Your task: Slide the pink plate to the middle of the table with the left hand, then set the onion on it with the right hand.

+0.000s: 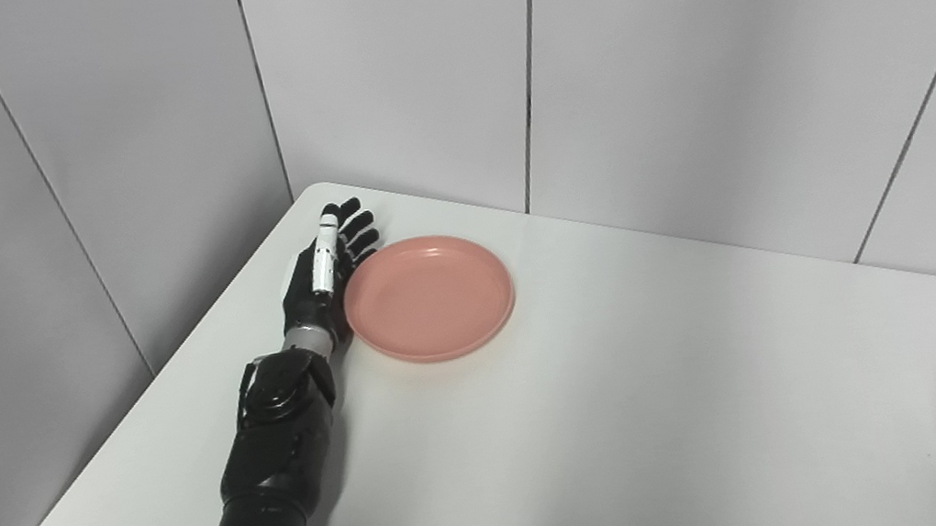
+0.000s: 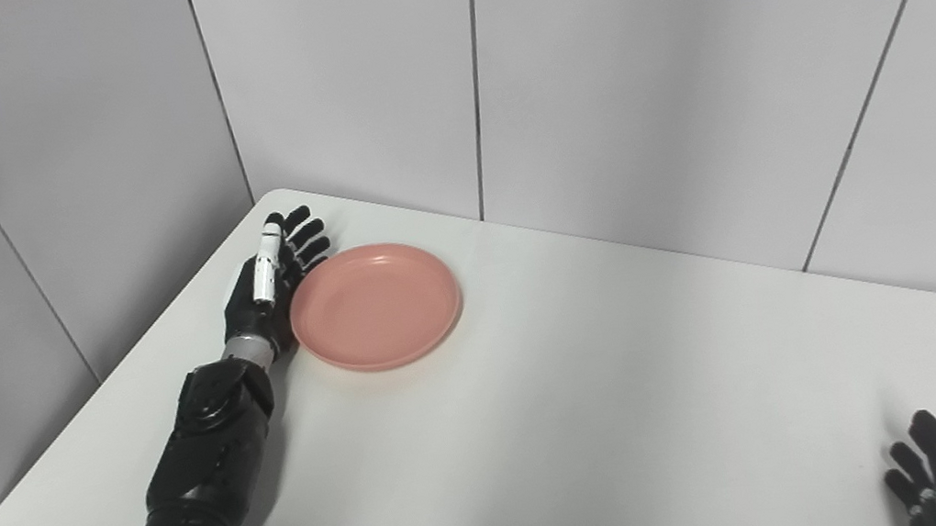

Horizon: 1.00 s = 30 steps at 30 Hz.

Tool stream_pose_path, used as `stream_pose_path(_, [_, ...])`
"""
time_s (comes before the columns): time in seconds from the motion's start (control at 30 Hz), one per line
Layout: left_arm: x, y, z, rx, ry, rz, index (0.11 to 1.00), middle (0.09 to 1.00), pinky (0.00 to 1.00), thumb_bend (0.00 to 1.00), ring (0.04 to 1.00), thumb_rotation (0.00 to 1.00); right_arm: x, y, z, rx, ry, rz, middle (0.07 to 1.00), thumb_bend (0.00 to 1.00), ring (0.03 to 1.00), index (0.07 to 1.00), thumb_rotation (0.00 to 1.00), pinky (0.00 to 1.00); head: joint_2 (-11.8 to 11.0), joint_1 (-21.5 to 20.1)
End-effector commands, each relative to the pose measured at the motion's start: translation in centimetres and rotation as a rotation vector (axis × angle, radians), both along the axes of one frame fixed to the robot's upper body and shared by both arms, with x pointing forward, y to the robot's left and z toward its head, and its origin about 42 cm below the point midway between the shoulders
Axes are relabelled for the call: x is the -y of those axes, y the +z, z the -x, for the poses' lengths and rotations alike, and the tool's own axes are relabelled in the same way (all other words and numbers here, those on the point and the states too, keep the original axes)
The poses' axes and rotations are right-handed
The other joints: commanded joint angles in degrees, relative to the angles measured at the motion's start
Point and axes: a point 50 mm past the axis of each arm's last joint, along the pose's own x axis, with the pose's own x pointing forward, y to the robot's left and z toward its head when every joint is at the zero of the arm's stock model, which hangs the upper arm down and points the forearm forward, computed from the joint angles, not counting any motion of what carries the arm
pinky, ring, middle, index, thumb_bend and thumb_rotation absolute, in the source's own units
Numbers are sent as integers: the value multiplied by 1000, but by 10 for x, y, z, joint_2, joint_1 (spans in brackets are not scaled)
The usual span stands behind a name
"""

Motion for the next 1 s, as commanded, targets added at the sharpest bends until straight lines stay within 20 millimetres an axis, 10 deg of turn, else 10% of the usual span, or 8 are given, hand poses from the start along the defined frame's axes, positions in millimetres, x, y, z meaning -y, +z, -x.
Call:
stream_pose_path(0.0, [10, 10, -11, 16, -40, 4, 847, 871, 869, 376, 875, 1000, 2, -4, 4, -23, -18, 14, 988, 475, 977, 961, 924, 998, 1, -3])
stream_pose_path(0.63, [42, 8, -17, -2, -121, 20, 851, 873, 867, 402, 874, 1000, -6, 2, 9, -15, 26, 8, 1000, 525, 1000, 1000, 956, 1000, 9, -28])
stream_pose_path(0.97, [48, 6, -21, -17, -147, 9, 834, 870, 865, 417, 870, 1000, -11, 6, 13, -9, 25, 6, 1000, 316, 1000, 1000, 1000, 1000, 16, -48])
